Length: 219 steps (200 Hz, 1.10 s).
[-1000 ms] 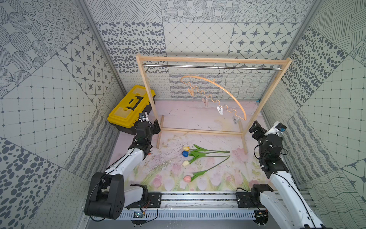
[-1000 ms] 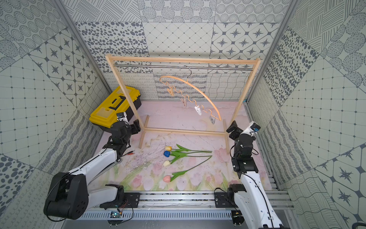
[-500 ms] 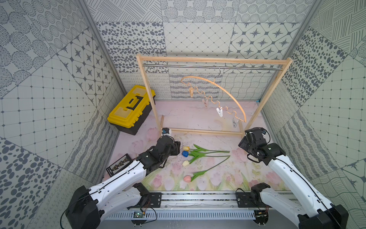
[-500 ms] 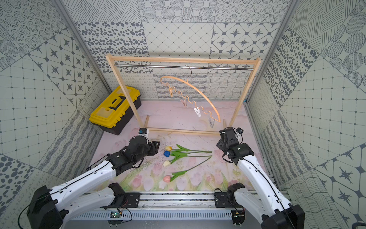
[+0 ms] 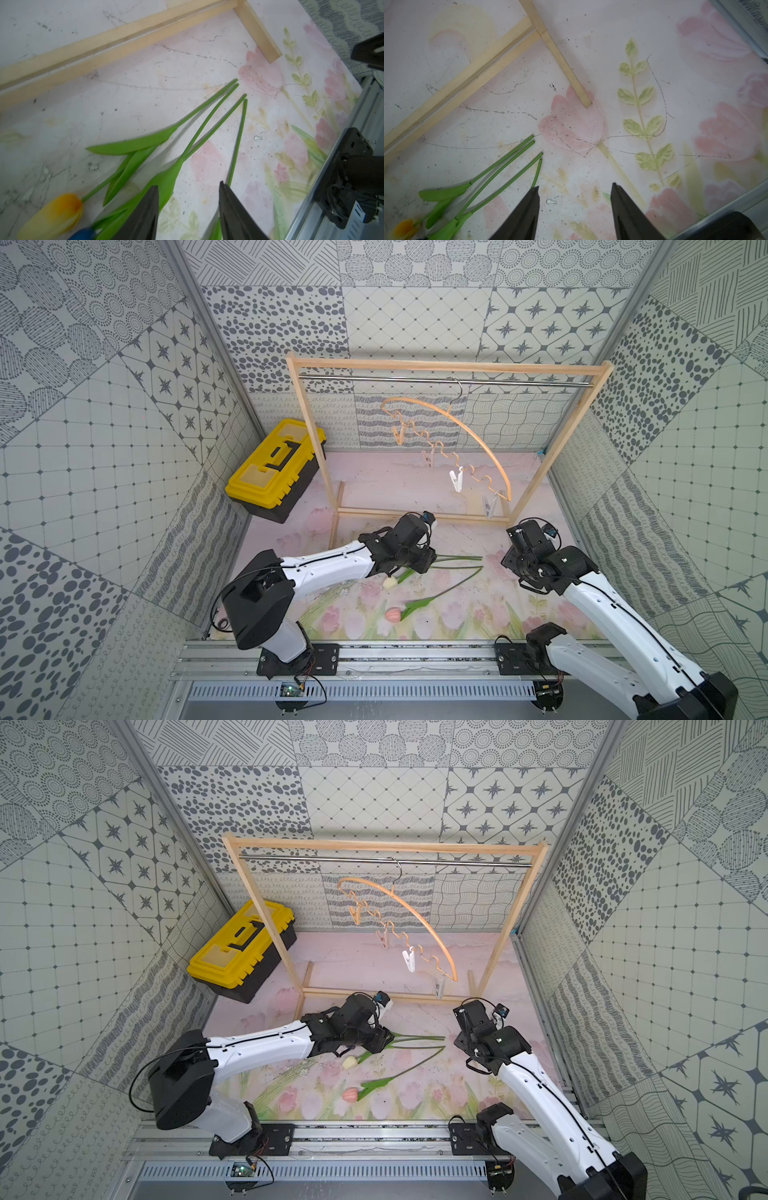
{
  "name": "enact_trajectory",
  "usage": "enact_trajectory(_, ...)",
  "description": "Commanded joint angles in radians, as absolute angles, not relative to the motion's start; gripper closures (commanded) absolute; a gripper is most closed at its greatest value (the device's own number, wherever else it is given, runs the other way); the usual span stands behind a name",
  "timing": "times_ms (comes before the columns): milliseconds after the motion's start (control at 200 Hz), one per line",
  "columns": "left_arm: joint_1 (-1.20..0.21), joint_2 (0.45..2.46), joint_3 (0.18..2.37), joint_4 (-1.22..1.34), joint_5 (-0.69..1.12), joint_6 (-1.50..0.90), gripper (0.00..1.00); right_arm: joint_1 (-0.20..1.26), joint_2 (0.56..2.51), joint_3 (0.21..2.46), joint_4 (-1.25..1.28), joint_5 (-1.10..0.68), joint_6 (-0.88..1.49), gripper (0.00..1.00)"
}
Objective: Dry the flowers on a clothes hanger
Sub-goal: Pick up the flower at the center of the board.
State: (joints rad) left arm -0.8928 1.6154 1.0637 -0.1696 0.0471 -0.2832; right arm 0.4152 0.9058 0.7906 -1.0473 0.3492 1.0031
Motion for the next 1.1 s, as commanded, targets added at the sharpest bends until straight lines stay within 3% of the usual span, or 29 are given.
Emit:
enact_trajectory(0,-0.898,1.776,1.234,-0.244,0.269,0.002,0.54,0.420,0.914,0.792,-1.020,0.344,0.995,0.40)
enact_trajectory(240,-0.900,1.941,1.367,-0.404,0.340,0.154,0.64,0.420,0.932,0.760,-0.960,0.308,0.973,0.40)
enact_trajectory(715,-0.897,2.040,1.399,-0.363,0.198,0.230,0.71,0.420,0.924,0.753,-0.937,0.269,0.963,0.42)
enact_trajectory(901,-0.896,2.050,1.398,-0.345,0.162,0.248,0.79,0.420,0.916,0.757,-0.936,0.259,0.962,0.44)
enact_trajectory(1091,-0.894,2.006,1.404,-0.370,0.192,0.253,0.74,0.420,0.904,0.756,-0.937,0.255,0.957,0.44)
